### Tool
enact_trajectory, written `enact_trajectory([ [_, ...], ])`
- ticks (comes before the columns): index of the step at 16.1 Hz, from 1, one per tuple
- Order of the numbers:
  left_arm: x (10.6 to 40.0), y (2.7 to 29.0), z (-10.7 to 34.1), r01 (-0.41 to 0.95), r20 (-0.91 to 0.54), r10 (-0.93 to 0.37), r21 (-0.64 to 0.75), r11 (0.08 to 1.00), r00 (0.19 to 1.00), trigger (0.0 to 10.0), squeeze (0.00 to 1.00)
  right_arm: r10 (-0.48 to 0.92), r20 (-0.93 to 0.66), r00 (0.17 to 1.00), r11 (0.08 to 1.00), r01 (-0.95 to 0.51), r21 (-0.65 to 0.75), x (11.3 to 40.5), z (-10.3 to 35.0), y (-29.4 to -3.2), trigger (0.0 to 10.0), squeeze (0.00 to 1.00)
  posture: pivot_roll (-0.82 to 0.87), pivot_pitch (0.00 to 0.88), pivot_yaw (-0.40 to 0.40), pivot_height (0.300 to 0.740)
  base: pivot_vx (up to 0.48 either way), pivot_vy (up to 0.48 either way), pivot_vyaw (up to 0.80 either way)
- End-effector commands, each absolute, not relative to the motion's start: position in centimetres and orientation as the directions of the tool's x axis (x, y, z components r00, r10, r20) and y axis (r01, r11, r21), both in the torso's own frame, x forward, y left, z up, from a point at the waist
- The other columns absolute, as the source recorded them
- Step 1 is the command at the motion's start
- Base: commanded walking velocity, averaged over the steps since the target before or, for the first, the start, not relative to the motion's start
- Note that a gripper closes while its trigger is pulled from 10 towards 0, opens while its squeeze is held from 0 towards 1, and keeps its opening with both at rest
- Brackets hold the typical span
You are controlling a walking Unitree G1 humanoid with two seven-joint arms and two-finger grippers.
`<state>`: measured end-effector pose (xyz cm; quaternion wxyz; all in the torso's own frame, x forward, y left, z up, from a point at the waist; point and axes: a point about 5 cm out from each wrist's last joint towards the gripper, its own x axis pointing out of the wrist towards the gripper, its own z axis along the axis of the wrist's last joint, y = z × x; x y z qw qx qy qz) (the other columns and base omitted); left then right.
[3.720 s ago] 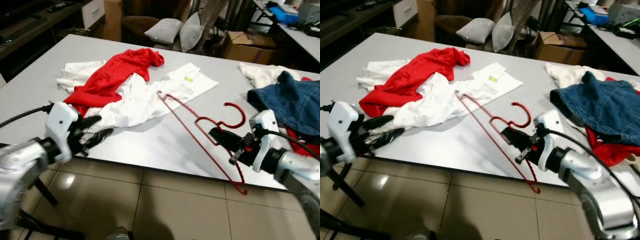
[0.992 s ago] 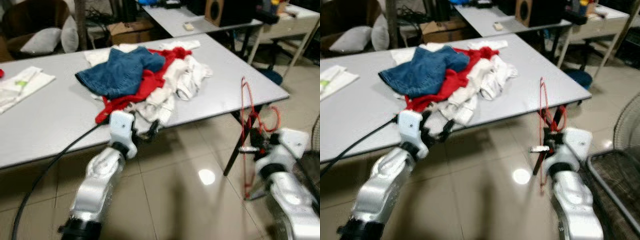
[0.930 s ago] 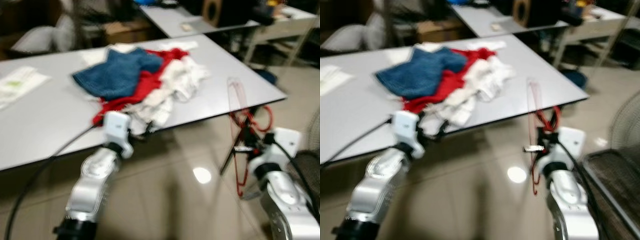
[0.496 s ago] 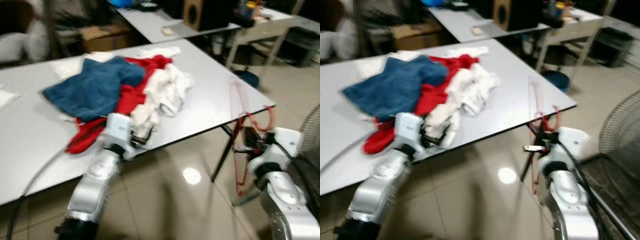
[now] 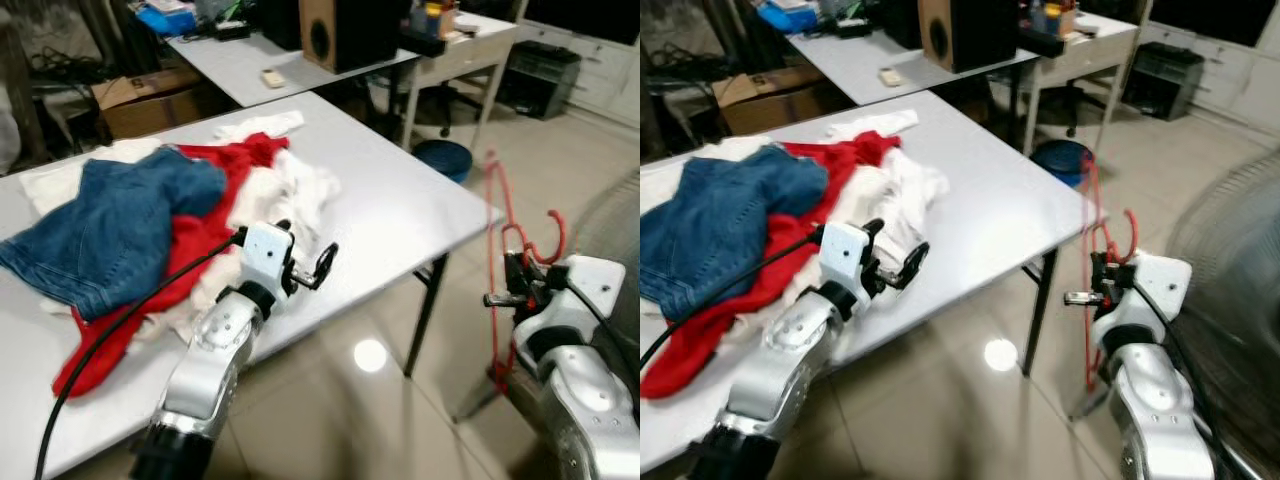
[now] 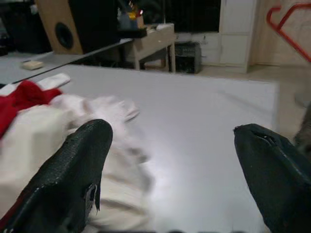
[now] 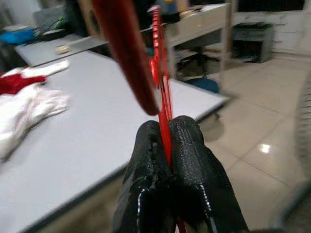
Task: Hang hanger
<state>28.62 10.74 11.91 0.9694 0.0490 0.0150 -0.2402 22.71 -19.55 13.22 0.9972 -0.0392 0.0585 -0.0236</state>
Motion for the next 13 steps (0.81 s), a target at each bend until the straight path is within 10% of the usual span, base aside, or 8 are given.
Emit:
enact_trajectory([
  [1,28.9,10.4,11.7,0.479,-0.075,-0.474,0.104,0.872,0.878,10.0,0.31,-0.055,-0.109,0.993,0.994,0.045,-0.097,22.4,13.6,-19.9,10.0,0.0,-0.17,0.0,0.039,0.74,0.326,0.0,0.0],
  [4,29.2,9.7,11.2,0.533,-0.128,-0.517,0.191,0.824,0.846,10.0,0.02,-0.048,-0.117,0.992,0.992,0.033,-0.123,22.0,13.8,-20.4,10.0,0.0,-0.18,0.0,0.045,0.74,0.0,0.0,0.0],
  [6,29.9,10.1,10.8,0.519,-0.17,-0.492,0.21,0.828,0.854,10.0,0.0,-0.034,-0.133,0.991,0.99,0.015,-0.138,22.0,13.9,-20.7,10.0,0.0,-0.2,0.0,0.044,0.74,0.0,0.0,0.0],
  [7,30.3,10.4,10.7,0.514,-0.176,-0.486,0.197,0.835,0.856,9.1,0.0,-0.023,-0.139,0.99,0.989,0.002,-0.145,21.9,14.0,-20.6,10.0,0.0,-0.21,0.002,0.048,0.74,0.0,0.0,0.0],
  [8,30.6,10.7,10.5,0.507,-0.19,-0.473,0.208,0.837,0.86,1.8,0.0,-0.007,-0.14,0.99,0.988,-0.015,-0.154,21.8,14.1,-20.5,10.0,0.0,-0.22,0.0,0.046,0.74,0.0,0.0,0.0],
  [9,30.8,10.8,10.4,0.493,-0.196,-0.458,0.214,0.843,0.867,0.0,0.0,-0.006,-0.14,0.99,0.988,-0.016,-0.155,21.7,14.2,-20.6,10.0,0.0,-0.22,0.0,0.046,0.74,0.0,0.0,0.0],
  [13,31.4,10.8,8.6,0.453,-0.265,-0.391,0.239,0.859,0.881,0.0,0.0,-0.038,-0.165,0.986,0.989,0.013,-0.15,21.2,13.7,-20.9,10.0,0.0,-0.22,0.013,0.086,0.74,0.0,0.0,0.0],
])
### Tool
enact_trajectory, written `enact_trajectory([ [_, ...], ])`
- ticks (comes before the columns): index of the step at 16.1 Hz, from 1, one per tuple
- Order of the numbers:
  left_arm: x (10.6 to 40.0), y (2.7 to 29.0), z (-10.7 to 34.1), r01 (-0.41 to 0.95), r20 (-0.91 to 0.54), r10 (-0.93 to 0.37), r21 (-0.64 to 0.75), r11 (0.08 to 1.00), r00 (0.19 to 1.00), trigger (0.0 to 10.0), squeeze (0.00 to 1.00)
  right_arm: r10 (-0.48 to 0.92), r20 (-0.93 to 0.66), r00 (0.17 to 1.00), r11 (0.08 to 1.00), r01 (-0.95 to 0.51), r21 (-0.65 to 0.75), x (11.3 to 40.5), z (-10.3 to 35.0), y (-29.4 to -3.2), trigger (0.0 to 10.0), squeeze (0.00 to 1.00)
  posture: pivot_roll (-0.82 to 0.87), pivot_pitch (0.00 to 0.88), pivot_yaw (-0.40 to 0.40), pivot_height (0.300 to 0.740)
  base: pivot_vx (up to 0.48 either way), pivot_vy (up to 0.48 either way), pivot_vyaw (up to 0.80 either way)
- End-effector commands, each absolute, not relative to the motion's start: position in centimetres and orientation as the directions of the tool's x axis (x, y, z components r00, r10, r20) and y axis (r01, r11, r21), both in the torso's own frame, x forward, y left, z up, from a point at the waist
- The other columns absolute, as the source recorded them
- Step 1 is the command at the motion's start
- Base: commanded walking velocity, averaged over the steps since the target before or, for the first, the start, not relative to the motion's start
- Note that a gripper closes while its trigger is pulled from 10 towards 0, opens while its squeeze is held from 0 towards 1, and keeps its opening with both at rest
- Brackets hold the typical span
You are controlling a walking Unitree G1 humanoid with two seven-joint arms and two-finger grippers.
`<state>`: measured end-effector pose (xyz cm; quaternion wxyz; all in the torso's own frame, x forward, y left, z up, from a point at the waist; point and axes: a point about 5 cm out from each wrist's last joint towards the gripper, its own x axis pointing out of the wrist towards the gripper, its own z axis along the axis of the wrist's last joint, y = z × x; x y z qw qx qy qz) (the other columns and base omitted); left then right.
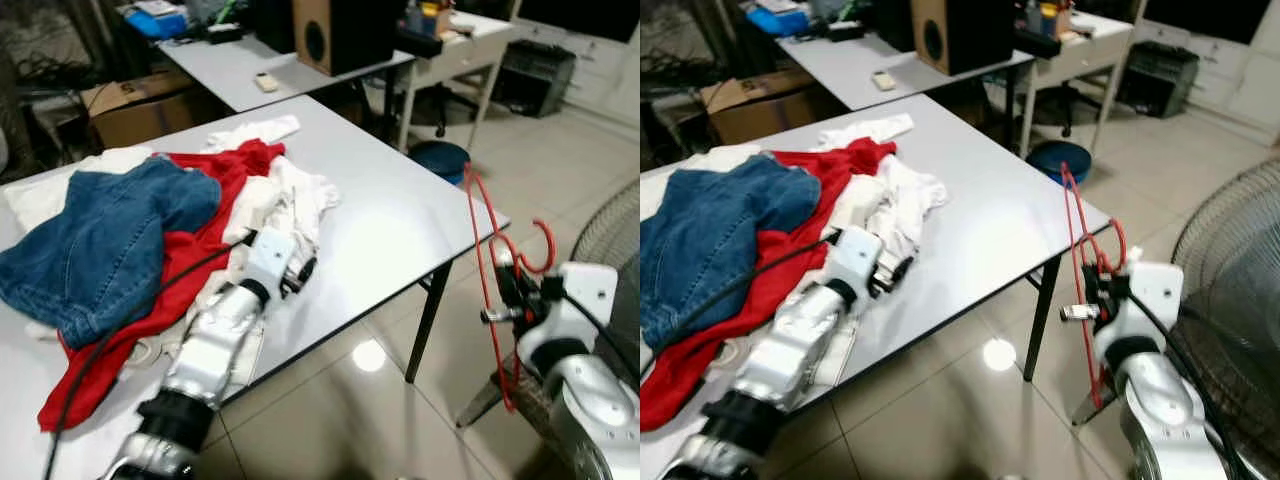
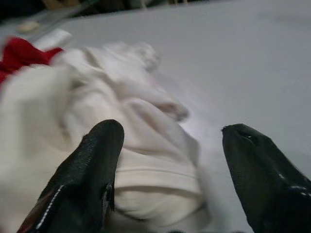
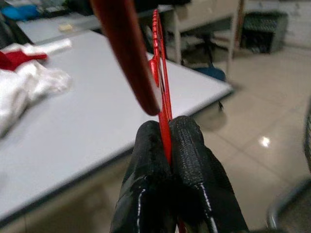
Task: Hang hanger
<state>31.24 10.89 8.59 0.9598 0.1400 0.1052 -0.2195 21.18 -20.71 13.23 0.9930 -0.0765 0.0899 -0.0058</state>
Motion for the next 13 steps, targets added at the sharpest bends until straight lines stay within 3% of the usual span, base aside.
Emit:
enact_trajectory([
  [1,31.4,10.6,8.3,0.467,-0.277,-0.402,0.23,0.854,0.873,0.0,0.0,-0.041,-0.169,0.985,0.989,0.016,-0.149,21.1,13.6,-20.9,10.0,0.0,-0.22,0.016,0.088,0.74,0.0,0.0,0.0],
  [3,31.4,10.2,7.5,0.492,-0.307,-0.424,0.196,0.848,0.852,0.0,0.0,-0.037,-0.183,0.982,0.989,0.01,-0.149,20.7,13.5,-20.4,10.0,0.0,-0.23,0.023,0.1,0.74,0.0,0.0,0.0],
  [13,32.3,12.1,7.6,0.435,-0.327,-0.336,0.306,0.847,0.883,0.0,0.0,-0.044,-0.206,0.978,0.989,0.014,-0.147,20.0,12.9,-20.0,10.0,0.0,-0.21,0.047,0.121,0.74,0.0,0.0,0.0],
])
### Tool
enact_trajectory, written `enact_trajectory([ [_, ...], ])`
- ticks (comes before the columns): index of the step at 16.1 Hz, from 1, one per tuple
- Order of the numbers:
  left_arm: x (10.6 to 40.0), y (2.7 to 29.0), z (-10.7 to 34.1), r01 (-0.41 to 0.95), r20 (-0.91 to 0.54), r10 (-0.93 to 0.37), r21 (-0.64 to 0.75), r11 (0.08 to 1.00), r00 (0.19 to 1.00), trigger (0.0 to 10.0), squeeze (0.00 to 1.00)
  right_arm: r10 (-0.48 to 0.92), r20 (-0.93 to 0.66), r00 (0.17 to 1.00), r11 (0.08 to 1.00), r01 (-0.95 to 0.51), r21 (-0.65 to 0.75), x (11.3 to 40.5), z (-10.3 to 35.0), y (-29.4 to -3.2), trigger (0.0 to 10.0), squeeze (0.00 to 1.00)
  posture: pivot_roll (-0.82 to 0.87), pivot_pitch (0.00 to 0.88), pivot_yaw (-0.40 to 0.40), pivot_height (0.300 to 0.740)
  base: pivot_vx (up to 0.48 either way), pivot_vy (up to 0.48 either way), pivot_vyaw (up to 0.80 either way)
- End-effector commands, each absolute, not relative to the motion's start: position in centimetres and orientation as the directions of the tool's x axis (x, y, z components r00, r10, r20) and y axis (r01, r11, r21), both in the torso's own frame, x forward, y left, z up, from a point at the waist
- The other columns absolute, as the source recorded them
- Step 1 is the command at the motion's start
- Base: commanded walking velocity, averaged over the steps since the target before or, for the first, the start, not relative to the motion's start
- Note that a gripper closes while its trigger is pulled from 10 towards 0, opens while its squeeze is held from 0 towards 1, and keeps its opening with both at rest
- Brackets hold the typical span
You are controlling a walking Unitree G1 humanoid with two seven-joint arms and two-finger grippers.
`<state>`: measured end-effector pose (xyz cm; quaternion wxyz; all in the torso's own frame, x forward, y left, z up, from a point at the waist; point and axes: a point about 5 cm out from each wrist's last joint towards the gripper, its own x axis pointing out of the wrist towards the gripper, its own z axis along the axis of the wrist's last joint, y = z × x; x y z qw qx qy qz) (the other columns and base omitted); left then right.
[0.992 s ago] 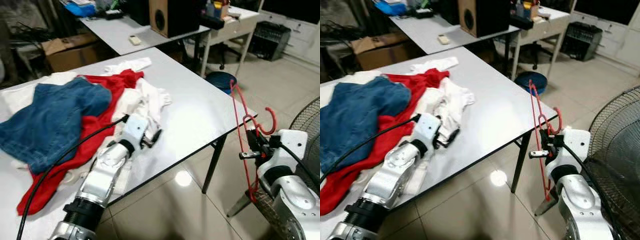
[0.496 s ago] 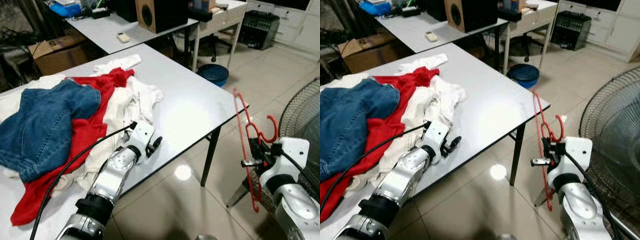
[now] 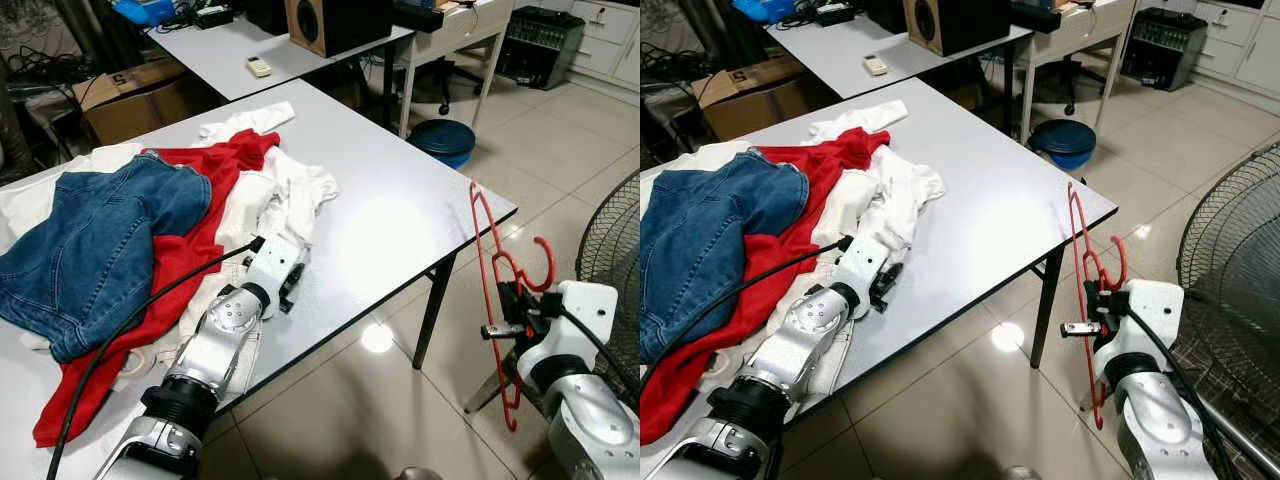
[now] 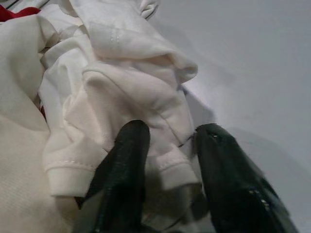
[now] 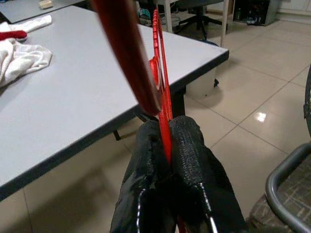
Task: Hang hanger
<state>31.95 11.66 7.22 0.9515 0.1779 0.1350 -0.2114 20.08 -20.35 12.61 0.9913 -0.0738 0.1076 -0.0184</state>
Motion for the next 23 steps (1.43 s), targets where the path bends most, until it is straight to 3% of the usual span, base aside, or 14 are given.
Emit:
enact_trajectory([
  [1,32.3,12.2,7.6,0.43,-0.333,-0.327,0.309,0.848,0.885,0.0,0.0,-0.043,-0.206,0.978,0.989,0.012,-0.147,20.0,12.9,-20.0,10.0,0.0,-0.21,0.049,0.118,0.74,0.0,0.0,0.0],
  [6,31.8,12.5,7.0,0.454,-0.362,-0.318,0.399,0.797,0.876,0.0,0.0,-0.02,-0.214,0.977,0.989,-0.012,-0.146,20.1,12.8,-19.6,10.0,0.0,-0.2,0.056,0.106,0.74,0.0,0.0,0.0],
  [14,30.5,12.0,6.4,0.529,-0.382,-0.422,0.238,0.815,0.822,0.0,0.0,0.0,-0.218,0.976,0.99,-0.031,-0.141,20.3,12.6,-19.5,10.0,0.0,-0.19,0.06,0.089,0.74,0.0,0.0,0.0],
  [16,30.3,10.4,8.4,0.563,-0.262,-0.543,0.003,0.826,0.798,0.0,0.0,-0.007,-0.216,0.976,0.989,-0.025,-0.144,20.5,12.7,-19.6,10.0,0.0,-0.18,0.059,0.078,0.74,0.0,0.0,0.0],
  [18,30.9,9.4,10.8,0.585,-0.159,-0.595,-0.107,0.804,0.788,0.0,0.0,-0.028,-0.209,0.978,0.989,-0.003,-0.147,20.8,12.8,-20.0,10.0,0.0,-0.18,0.055,0.075,0.74,0.0,0.0,0.0],
  [23,34.8,7.7,21.6,0.693,0.166,-0.673,-0.203,0.691,0.72,0.0,0.0,-0.079,-0.178,0.981,0.989,0.055,-0.138,21.4,13.0,-20.4,10.0,0.0,-0.17,0.04,0.093,0.74,0.0,0.0,0.0],
])
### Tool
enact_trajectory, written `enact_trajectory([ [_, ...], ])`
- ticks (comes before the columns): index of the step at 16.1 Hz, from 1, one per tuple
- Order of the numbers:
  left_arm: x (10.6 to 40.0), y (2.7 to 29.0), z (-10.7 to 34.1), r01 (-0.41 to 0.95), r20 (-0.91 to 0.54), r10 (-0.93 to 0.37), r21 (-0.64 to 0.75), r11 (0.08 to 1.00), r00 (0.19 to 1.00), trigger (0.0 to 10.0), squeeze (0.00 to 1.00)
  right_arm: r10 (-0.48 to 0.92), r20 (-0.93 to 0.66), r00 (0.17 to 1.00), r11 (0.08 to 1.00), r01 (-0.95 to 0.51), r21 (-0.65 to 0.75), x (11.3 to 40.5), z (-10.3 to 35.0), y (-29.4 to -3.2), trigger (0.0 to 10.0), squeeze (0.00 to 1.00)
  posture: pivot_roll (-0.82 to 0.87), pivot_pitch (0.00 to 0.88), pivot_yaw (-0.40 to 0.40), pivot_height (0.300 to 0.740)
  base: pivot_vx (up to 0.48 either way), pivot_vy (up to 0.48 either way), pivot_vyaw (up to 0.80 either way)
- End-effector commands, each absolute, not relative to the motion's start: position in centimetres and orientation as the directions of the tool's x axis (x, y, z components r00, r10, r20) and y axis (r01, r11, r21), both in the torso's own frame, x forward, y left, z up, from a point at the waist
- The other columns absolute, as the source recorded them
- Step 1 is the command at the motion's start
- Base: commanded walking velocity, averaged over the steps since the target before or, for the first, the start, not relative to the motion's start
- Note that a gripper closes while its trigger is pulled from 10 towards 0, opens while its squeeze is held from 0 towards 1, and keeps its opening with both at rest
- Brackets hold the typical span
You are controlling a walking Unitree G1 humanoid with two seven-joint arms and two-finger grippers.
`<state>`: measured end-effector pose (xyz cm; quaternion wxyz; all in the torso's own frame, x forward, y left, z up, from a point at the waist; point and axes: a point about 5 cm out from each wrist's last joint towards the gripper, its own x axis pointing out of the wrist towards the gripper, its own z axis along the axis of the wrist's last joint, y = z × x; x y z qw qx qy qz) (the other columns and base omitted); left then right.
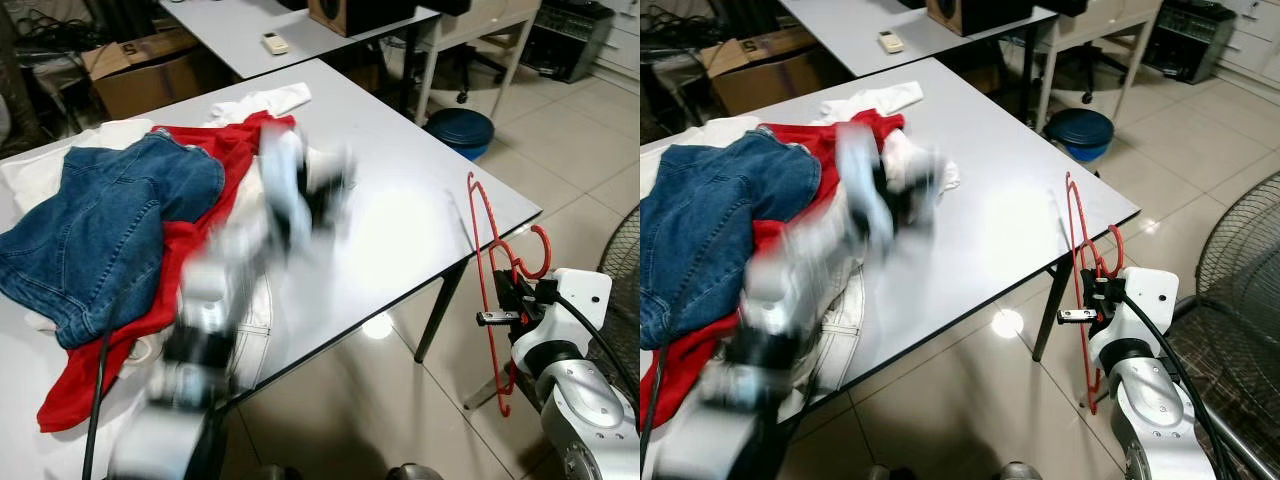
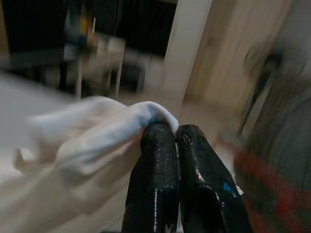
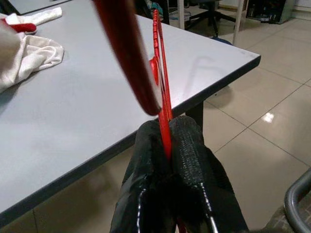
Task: Hang hanger
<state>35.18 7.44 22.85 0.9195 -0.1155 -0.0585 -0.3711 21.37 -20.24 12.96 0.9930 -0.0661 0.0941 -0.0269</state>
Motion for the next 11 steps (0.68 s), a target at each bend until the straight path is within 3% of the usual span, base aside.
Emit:
enact_trajectory([
  [1,35.2,7.7,23.0,0.704,0.198,-0.675,-0.191,0.684,0.71,0.0,0.0,-0.082,-0.177,0.981,0.989,0.058,-0.137,21.4,13.0,-20.4,10.0,0.0,-0.17,0.038,0.097,0.74,0.0,0.0,0.0],
  [4,36.3,8.9,30.6,0.73,0.357,-0.66,-0.102,0.676,0.661,0.0,0.0,-0.101,-0.163,0.981,0.989,0.082,-0.122,21.6,12.9,-20.3,10.0,0.0,-0.15,0.029,0.116,0.74,0.0,0.0,0.0],
  [7,36.1,9.7,32.5,0.751,0.387,-0.676,-0.071,0.657,0.627,0.0,0.0,-0.092,-0.146,0.985,0.992,0.078,-0.1,21.6,13.0,-20.0,10.0,0.0,-0.15,0.03,0.123,0.74,0.0,0.0,0.0],
  [8,36.0,10.1,32.9,0.748,0.41,-0.655,-0.115,0.653,0.635,0.0,0.0,-0.032,-0.11,0.993,0.997,0.023,-0.08,21.5,13.6,-19.2,10.0,0.0,-0.15,0.031,0.127,0.74,0.0,0.0,0.0],
  [11,35.6,10.4,35.5,0.768,0.52,-0.609,-0.157,0.621,0.599,0.0,0.0,-0.041,-0.088,0.995,0.997,0.036,-0.064,21.5,13.8,-19.3,10.0,0.0,-0.14,0.025,0.13,0.74,0.0,0.0,0.0],
])
